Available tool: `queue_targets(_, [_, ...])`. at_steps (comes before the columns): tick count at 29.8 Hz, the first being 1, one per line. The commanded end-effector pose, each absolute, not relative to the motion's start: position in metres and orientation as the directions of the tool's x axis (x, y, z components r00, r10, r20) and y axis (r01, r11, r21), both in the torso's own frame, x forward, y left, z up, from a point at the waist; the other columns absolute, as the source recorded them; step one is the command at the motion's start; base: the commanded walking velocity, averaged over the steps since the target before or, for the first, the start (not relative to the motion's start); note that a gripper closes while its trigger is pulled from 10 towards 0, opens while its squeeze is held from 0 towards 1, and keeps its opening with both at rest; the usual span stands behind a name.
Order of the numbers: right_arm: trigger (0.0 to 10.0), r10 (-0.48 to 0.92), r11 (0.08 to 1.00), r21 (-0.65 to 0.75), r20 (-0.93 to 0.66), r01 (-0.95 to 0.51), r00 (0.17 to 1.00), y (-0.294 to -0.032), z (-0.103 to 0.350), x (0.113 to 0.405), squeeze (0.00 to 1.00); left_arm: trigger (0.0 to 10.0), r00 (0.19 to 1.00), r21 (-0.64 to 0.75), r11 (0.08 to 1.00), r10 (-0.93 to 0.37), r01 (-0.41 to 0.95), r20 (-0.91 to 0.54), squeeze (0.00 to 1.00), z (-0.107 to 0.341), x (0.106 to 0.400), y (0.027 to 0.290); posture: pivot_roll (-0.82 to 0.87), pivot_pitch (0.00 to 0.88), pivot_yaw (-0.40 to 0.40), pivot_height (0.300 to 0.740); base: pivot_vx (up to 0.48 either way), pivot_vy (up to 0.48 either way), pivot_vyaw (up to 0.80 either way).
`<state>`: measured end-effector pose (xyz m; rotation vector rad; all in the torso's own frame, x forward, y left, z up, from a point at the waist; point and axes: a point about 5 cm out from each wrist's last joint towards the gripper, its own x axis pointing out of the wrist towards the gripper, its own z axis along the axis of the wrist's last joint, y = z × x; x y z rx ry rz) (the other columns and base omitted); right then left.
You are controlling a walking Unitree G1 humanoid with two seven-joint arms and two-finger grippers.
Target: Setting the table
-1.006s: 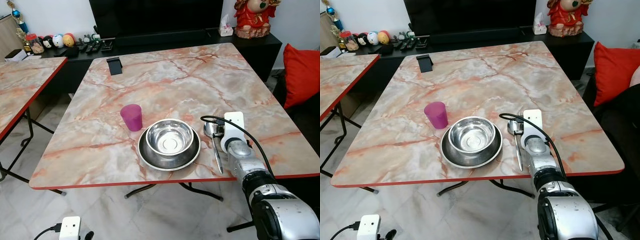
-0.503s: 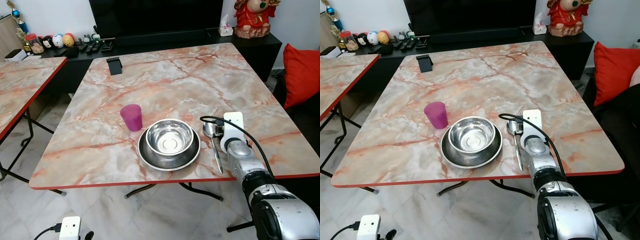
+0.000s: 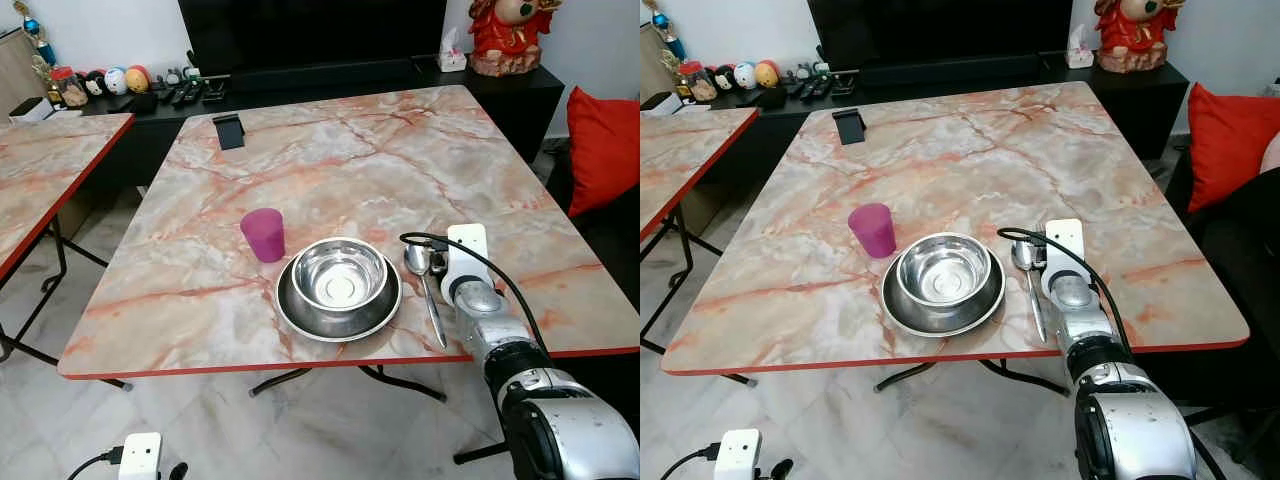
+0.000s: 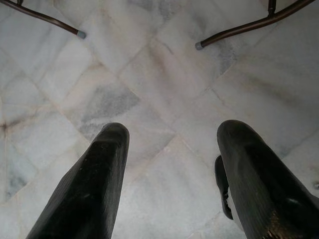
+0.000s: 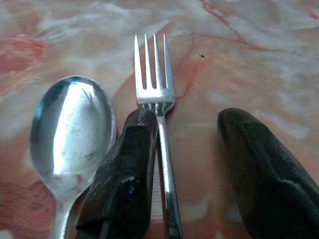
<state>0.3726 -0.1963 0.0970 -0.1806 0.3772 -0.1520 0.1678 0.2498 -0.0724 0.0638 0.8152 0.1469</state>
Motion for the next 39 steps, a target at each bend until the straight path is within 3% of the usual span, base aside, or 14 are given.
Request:
queue_targets(1, [10.0,-0.180,0.970,-0.213,-0.317,0.115,0.931,-0.195,0.107,0.378,0.00,10.0,0.676,0.127,0.987,0.161,-0.099,-0.719,0.00,-0.071,0.169,0.253,-0.09,0.000,0.133,0.732,0.000,0.000,0.00])
queue_targets(27, [10.0,-0.150,0.979,-0.177,-0.266,0.104,0.952,-0.185,0.119,0.384,0.00,10.0,0.672,0.129,0.987,0.160,-0.096,-0.723,0.00,-0.071,0.168,0.253,-0.09,0.000,0.133,0.732,0.000,0.000,0.00])
queue_targets(31, [10.0,-0.155,0.983,-0.114,-0.109,0.142,0.982,-0.187,0.144,0.390,0.00,10.0,0.672,0.130,0.987,0.160,-0.095,-0.723,0.00,-0.071,0.168,0.254,-0.09,0.000,0.135,0.732,0.000,0.000,0.00])
queue_targets(39, [10.0,-0.127,0.988,-0.096,-0.052,0.122,0.990,-0.181,0.149,0.388,0.00,10.0,0.671,0.135,0.986,0.163,-0.094,-0.723,0.00,-0.071,0.168,0.256,-0.09,0.000,0.140,0.732,0.000,0.000,0.00])
